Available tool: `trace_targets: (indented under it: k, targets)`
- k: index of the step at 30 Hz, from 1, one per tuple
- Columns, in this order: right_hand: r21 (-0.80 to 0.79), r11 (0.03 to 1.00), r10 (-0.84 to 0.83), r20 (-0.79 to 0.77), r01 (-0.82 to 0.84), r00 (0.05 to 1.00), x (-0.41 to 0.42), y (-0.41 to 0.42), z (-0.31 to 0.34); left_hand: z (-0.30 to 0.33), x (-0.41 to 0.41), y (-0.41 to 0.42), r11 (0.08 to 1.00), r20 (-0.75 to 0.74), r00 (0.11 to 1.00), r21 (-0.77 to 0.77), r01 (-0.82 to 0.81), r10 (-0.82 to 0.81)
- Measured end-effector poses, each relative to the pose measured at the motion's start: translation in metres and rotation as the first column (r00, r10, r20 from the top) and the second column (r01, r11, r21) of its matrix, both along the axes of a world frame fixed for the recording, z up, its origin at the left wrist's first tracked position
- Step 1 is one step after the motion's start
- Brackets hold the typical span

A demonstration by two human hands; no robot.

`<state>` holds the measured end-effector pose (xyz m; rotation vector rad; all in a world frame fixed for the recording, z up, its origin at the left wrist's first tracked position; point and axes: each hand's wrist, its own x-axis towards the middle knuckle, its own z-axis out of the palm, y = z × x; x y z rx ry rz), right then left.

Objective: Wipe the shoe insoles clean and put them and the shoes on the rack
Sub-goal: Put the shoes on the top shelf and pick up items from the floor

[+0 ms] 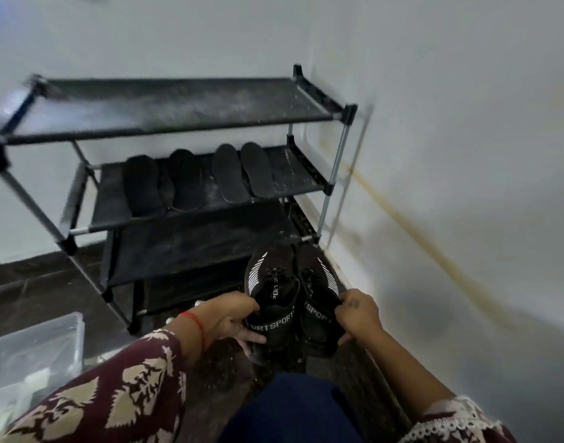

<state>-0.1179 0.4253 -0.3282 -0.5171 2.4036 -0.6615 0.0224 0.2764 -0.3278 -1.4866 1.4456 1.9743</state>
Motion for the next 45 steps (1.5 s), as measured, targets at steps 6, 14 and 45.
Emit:
trace_targets:
  k: [6, 14, 45]
  targets:
    - [-0.103, 0.991, 0.074, -0.082, -0.083, 0.994, 0.011, 0.005, 0.093, 0.102, 0.034, -0.003, 0.998, -0.088, 0.996, 0.056, -0.026, 0.031]
    - [-0.301, 0.921, 0.228, -0.103, -0.248, 0.968, 0.018, 0.012, 0.25, 0.243, 0.098, -0.029, 0.998, -0.29, 0.956, 0.046, -0.039, 0.051]
    - [-0.585, 0.785, 0.028, -0.295, -0.204, 0.955, -0.046, -0.27, 0.257, 0.283, 0.04, -0.22, 0.781, -0.339, 0.918, -0.51, -0.361, 0.203]
